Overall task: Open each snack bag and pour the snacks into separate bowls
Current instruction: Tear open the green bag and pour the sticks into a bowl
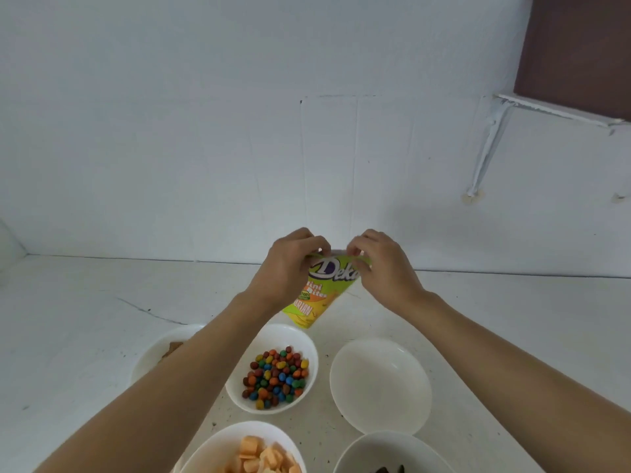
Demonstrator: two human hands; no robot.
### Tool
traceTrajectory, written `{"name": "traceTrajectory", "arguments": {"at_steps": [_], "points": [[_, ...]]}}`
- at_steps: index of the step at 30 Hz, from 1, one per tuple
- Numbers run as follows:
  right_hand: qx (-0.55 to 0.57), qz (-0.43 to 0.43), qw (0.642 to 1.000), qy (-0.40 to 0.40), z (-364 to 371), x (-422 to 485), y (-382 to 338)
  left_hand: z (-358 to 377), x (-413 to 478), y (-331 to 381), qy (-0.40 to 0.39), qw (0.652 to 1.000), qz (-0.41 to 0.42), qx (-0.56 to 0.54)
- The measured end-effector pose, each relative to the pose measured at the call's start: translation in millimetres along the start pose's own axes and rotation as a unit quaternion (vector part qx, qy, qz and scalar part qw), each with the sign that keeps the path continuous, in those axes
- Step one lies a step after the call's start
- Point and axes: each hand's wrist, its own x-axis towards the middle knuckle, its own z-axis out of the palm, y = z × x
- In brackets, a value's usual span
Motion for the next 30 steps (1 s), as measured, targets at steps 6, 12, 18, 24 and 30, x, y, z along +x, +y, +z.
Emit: {"name": "traceTrajectory", "arguments": {"at_steps": [6,12,18,24,30], "points": [[0.073,-0.055,0.995,0.026,16.7,6.9,-52.1,-57.8,-11.6,2.8,0.089,0.996,0.021,0.002],[0.065,-0.083,0.993,0.059,36.1,25.0,-122.0,-118.3,-59.1,-18.4,0.145,0.989,-0.023,0.009],[0.113,-0.153,0.982,0.022,71.6,31.8,-206.5,-193.2,-130.4,-45.3,0.197,0.975,-0.097,0.013],[0.167,-0.203,0.965,-0.006,123.4,34.0,-292.4,-256.8,-202.5,-78.9,0.219,0.965,-0.139,0.023],[0.174,-0.216,0.960,-0.037,185.2,30.0,-343.6,-286.8,-270.1,-121.9,0.230,0.957,-0.180,0.008]]}}
